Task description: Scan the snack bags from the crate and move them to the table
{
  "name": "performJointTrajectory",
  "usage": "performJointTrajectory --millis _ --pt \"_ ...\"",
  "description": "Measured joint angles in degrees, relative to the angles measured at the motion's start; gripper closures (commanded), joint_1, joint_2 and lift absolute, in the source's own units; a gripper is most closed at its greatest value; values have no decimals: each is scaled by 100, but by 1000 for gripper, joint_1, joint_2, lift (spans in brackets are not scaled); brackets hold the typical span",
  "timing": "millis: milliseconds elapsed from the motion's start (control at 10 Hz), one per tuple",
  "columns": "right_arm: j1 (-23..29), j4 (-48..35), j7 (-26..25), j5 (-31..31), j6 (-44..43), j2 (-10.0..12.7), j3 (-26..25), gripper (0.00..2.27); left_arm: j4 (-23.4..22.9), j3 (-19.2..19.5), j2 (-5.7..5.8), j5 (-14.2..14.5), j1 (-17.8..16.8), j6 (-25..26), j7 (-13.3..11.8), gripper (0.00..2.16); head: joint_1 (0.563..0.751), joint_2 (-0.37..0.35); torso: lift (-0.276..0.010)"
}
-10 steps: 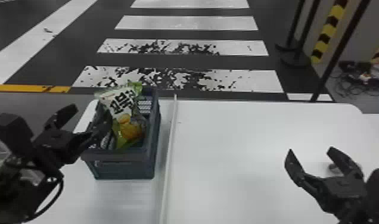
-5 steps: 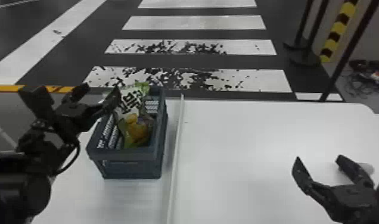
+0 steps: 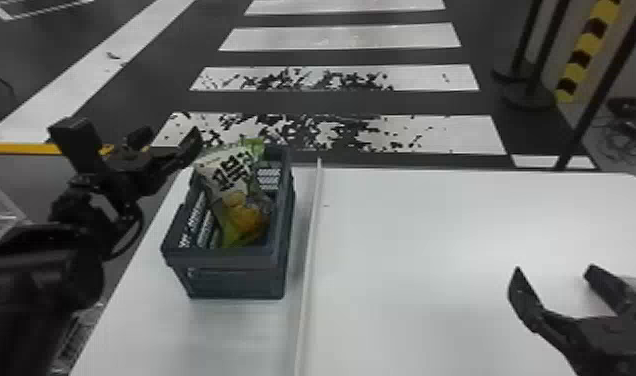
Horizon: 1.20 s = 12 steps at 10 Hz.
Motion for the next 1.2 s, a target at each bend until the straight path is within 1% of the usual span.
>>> performJointTrajectory --millis 200,400,700,800,1200 --pt "6 0 10 -15 -8 -24 9 33 373 -8 -5 -31 -304 158 -153 80 695 131 -95" --pt "19 -4 67 -33 -15 -43 19 33 629 -9 -30 -56 -508 259 -344 76 695 134 -95" --pt "33 -17 75 -22 -18 -59 52 33 1193 -216 -80 -116 -865 370 -665 76 695 121 -95" --pt "28 -17 75 -12 -18 -57 67 33 1366 -297 -97 -138 -969 375 -730 76 695 119 -95" --pt "-2 0 74 13 -18 -51 100 36 1954 -656 -119 -265 -1443 358 -829 76 695 103 -95"
